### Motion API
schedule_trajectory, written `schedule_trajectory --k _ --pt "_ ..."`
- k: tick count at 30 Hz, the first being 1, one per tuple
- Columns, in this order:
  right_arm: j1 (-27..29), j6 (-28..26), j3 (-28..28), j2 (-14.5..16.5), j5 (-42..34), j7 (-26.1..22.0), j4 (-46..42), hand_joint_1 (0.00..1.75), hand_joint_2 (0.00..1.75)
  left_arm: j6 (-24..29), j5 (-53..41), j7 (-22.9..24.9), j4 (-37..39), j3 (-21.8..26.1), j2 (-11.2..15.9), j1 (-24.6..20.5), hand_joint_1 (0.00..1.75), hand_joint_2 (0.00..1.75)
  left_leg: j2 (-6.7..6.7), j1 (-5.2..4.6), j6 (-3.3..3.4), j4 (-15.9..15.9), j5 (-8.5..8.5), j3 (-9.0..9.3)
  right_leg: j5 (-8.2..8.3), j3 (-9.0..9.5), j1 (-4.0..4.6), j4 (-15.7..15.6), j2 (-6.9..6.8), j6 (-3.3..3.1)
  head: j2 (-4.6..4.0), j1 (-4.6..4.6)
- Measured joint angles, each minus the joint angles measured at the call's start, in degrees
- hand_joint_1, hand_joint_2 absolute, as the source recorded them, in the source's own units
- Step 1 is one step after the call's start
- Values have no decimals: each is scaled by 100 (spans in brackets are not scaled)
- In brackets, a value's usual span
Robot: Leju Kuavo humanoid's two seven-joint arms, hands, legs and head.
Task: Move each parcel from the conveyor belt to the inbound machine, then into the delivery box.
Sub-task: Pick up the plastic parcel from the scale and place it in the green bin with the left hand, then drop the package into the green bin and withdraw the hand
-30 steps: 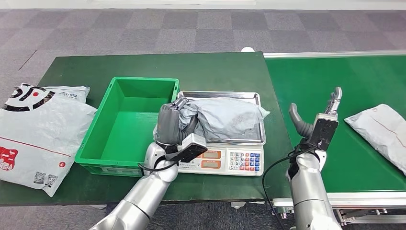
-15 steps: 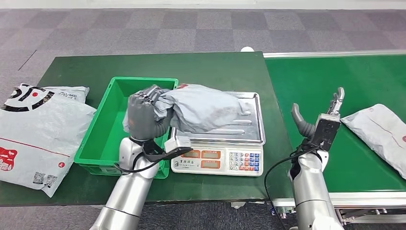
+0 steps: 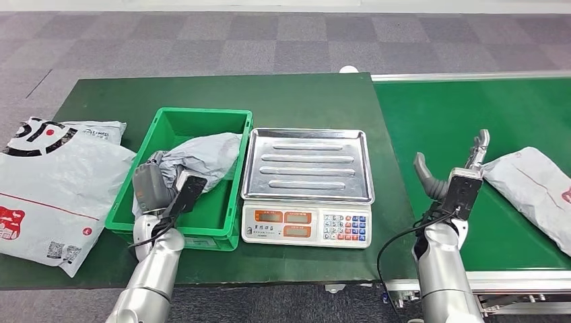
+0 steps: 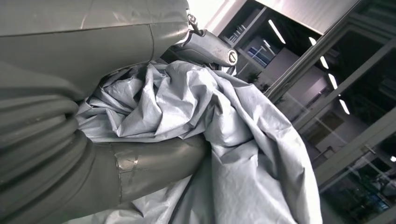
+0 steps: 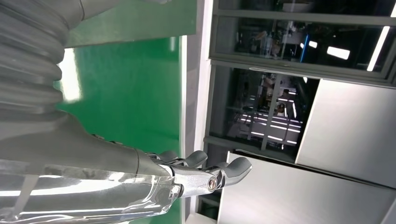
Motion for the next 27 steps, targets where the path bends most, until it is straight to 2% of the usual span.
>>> schedule_trajectory --k 5,10,11,14,15,22,27 --pt "23 2 0 -2 7 0 -7 0 175 0 21 57 136 50 34 -43 175 175 2 0 0 -1 2 4 1 2 1 -1 -1 0 0 1" --pt "56 15 -4 -2 73 0 -63 0 175 -69 151 473 423 56 90 -161 175 175 -5 0 2 -6 8 35 1 37 0 -1 -17 -1 0 1" --pt "65 25 -5 -2 91 0 -74 0 175 -120 197 546 481 55 102 -185 168 175 -7 0 3 -8 8 43 -1 46 0 -1 -19 -1 0 1" --pt "92 58 -21 -2 149 0 -106 0 175 -290 438 601 598 38 126 -224 39 175 -9 0 4 -11 6 66 -4 69 0 -1 -22 -3 0 1" --pt "97 73 -32 -2 166 0 -110 0 175 -346 552 563 618 23 132 -227 2 175 -9 0 4 -11 7 71 -4 74 0 -1 -22 -4 0 1" --pt "101 133 -61 -2 205 0 -112 0 175 -1082 1761 -259 359 -317 114 -1 0 175 -16 0 5 -7 26 69 9 75 0 -1 -31 -2 0 1" --pt "113 116 -61 -2 205 0 -113 0 175 -1220 1946 -67 -135 -833 81 264 0 175 -11 -1 5 0 25 46 17 52 -1 -1 -23 -4 0 1"
